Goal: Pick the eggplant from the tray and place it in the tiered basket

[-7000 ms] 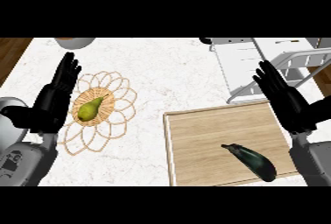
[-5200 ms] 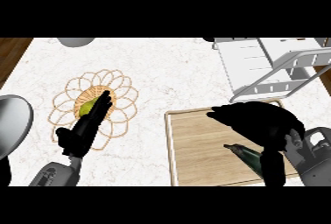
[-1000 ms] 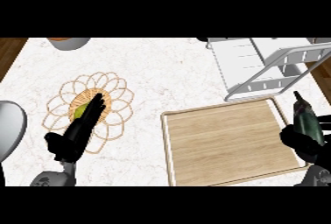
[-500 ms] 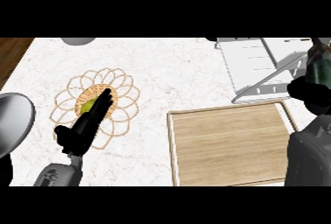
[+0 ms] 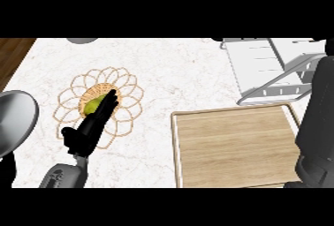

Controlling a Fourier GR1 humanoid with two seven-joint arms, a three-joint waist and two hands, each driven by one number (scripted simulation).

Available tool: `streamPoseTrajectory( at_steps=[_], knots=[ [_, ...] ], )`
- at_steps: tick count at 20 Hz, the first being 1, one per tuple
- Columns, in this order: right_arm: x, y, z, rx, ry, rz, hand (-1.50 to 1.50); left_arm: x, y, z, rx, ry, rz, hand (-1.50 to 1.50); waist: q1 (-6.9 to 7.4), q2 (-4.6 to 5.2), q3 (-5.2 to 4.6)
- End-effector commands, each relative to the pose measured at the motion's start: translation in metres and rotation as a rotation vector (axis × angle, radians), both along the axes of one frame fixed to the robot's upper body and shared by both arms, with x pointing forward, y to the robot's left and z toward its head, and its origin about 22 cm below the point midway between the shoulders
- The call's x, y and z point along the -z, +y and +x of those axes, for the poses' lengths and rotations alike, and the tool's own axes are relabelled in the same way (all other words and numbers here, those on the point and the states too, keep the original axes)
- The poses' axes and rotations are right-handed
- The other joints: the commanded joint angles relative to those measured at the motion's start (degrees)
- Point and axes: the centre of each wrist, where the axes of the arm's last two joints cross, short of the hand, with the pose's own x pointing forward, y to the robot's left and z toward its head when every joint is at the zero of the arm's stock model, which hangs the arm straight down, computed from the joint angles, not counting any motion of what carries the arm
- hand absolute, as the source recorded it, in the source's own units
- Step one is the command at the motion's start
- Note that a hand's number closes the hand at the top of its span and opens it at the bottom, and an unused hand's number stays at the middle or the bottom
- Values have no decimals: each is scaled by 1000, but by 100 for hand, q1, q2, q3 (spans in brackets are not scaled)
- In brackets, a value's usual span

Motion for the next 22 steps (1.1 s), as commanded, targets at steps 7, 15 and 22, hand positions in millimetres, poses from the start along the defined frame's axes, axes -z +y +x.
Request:
streamPoseTrajectory(
  at_steps=[7, 15, 22],
  knots=[
    [-8, -48, 73, 32, 39, 182, 150, -6, -4, 3, 25, -11, 16, 0, 107, 52, 8],
    [26, -61, 101, 3, 18, 199, 150, 0, -6, 8, 27, -4, 2, 0, 178, 104, 9],
    [29, -62, 109, -30, -91, 323, 150, -6, -10, 12, 38, -14, 0, 0, 182, 94, 12]
  ],
)
